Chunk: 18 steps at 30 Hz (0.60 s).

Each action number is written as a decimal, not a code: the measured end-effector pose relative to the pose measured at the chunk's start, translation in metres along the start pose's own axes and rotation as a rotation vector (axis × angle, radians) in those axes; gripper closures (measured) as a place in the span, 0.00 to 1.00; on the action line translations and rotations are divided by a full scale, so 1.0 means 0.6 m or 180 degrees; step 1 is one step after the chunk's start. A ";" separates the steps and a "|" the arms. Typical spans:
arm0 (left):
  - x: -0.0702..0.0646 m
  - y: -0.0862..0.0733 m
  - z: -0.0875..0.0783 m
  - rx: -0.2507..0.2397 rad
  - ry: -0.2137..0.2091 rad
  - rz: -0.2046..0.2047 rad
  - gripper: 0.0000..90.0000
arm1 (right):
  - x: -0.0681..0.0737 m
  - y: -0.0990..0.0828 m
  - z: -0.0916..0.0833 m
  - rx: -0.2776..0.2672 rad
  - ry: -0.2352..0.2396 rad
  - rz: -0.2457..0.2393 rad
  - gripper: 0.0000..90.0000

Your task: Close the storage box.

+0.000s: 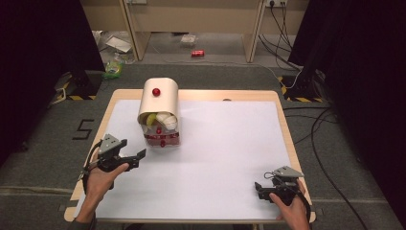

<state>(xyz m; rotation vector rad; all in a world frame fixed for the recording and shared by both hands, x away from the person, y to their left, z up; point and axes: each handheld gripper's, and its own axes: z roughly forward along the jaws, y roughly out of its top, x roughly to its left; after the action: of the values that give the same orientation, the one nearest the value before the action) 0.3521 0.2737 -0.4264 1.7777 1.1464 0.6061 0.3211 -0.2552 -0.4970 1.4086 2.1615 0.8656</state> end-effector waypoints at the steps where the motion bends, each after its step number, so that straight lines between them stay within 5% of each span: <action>1: 0.000 -0.001 -0.002 0.0004 0.0002 0.0006 0.17 | 0.000 0.000 0.000 0.0001 0.0001 -0.0003 0.00; 18: -0.002 -0.029 -0.023 0.0012 -0.0034 0.0029 0.17 | 0.000 0.000 0.000 0.0000 0.0000 -0.0003 0.00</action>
<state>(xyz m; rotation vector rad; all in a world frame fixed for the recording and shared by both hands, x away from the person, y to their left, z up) 0.3333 0.2812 -0.4352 1.7883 1.1334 0.5995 0.3210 -0.2553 -0.4970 1.4074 2.1619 0.8652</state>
